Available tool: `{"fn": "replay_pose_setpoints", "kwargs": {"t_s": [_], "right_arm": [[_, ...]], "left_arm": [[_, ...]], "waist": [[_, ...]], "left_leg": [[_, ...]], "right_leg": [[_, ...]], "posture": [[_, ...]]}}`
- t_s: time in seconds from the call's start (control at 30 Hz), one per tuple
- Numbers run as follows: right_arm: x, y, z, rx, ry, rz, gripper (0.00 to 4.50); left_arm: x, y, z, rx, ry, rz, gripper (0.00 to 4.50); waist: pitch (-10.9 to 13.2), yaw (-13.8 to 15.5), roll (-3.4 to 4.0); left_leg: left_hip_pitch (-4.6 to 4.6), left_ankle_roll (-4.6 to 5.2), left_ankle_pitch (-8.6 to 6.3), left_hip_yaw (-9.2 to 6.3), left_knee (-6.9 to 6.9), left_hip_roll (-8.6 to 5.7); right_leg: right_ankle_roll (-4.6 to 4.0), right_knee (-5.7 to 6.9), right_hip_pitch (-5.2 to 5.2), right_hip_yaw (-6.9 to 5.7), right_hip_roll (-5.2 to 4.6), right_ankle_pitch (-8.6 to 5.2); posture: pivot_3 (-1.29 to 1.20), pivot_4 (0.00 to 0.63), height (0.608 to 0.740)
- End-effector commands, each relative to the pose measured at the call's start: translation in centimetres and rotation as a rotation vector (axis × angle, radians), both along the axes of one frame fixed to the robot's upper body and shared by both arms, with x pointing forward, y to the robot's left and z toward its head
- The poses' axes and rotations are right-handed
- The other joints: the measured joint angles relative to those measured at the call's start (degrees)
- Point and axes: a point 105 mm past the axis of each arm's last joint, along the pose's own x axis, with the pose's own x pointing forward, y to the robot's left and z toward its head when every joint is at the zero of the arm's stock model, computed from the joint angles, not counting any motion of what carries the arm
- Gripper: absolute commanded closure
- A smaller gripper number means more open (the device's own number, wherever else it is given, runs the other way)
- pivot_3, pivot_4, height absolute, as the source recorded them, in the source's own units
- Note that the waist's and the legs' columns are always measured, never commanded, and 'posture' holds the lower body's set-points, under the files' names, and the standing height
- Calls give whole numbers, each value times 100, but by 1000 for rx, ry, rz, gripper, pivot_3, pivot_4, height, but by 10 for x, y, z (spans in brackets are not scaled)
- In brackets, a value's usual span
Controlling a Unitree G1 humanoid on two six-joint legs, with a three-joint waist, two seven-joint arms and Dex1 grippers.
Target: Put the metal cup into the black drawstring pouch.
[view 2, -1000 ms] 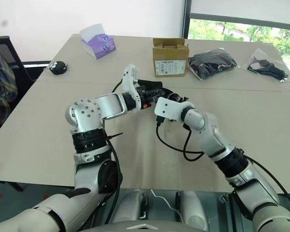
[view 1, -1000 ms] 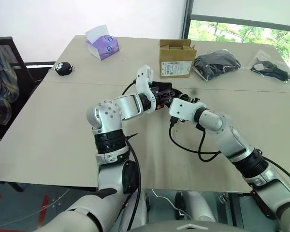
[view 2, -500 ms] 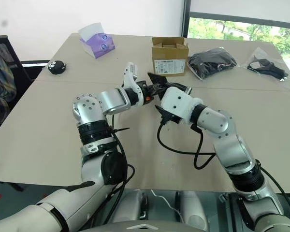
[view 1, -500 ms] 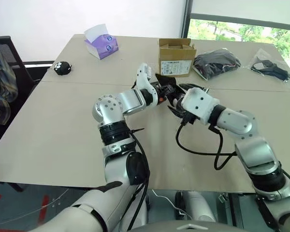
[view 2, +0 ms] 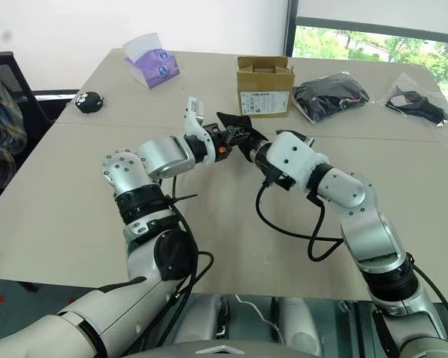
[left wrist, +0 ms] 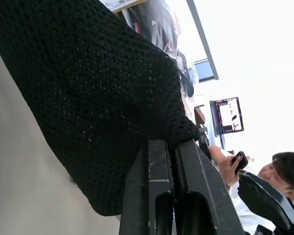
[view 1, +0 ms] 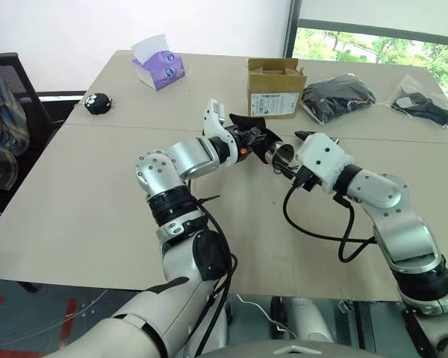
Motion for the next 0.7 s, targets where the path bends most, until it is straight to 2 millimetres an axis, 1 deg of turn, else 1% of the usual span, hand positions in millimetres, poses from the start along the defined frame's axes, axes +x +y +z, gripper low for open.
{"fn": "replay_pose_setpoints", "kwargs": {"t_s": [0.03,0.07,0.13,0.27,0.4,0.5,0.53,0.57,0.67,0.7], "right_arm": [[-16,0,-9,24,97,-3,725],[-20,1,-18,17,130,-5,725],[-22,4,-25,15,155,-10,725],[-9,13,-31,54,144,-60,725],[0,19,-31,101,127,-87,725],[5,18,-30,109,99,-110,1481],[6,18,-29,111,91,-114,1983],[8,18,-28,118,82,-119,2350],[10,17,-26,124,69,-122,3880],[11,17,-26,122,64,-123,4264]], "left_arm": [[-3,-17,15,-40,-42,-51,4500],[-2,-17,15,-43,-39,-48,4500],[-1,-17,15,-49,-35,-44,4500],[-1,-17,15,-52,-33,-43,4500],[1,-16,15,-50,-30,-42,4500],[1,-15,15,-42,-32,-43,4500],[1,-15,16,-43,-32,-43,4500],[1,-15,16,-43,-33,-42,4500],[1,-16,17,-45,-35,-43,4500],[1,-16,17,-45,-35,-43,4500]], "waist": [[0,7,0],[0,14,0],[0,17,0],[0,-26,1],[0,-15,0],[0,-5,0],[0,-5,0],[0,-6,1],[0,-9,1],[0,-9,1]], "left_leg": [[-1,0,0,-5,-2,-1],[-1,0,0,-11,-6,-4],[-3,0,0,-28,-7,-11],[6,-6,3,-41,-6,-24],[7,-20,11,-50,-6,-34],[0,-20,11,-52,-6,-40],[-1,-19,11,-55,-6,-42],[-1,-19,11,-56,-6,-43],[0,-19,11,-58,-6,-44],[0,-20,11,-57,-6,-44]], "right_leg": [[0,-3,0,-1,0,0],[0,-6,0,-1,0,0],[0,-7,0,-4,0,0],[0,2,1,2,0,0],[0,7,4,1,0,0],[1,2,4,-3,-4,0],[1,0,4,-2,-8,0],[1,-1,4,-1,-9,0],[1,0,4,-1,-9,1],[1,1,4,-4,-9,1]], "posture": [[0,150,715],[0,150,715],[0,150,715],[0,150,715],[0,150,715],[0,150,715],[0,150,715],[0,150,715],[0,150,715],[0,150,715]]}}
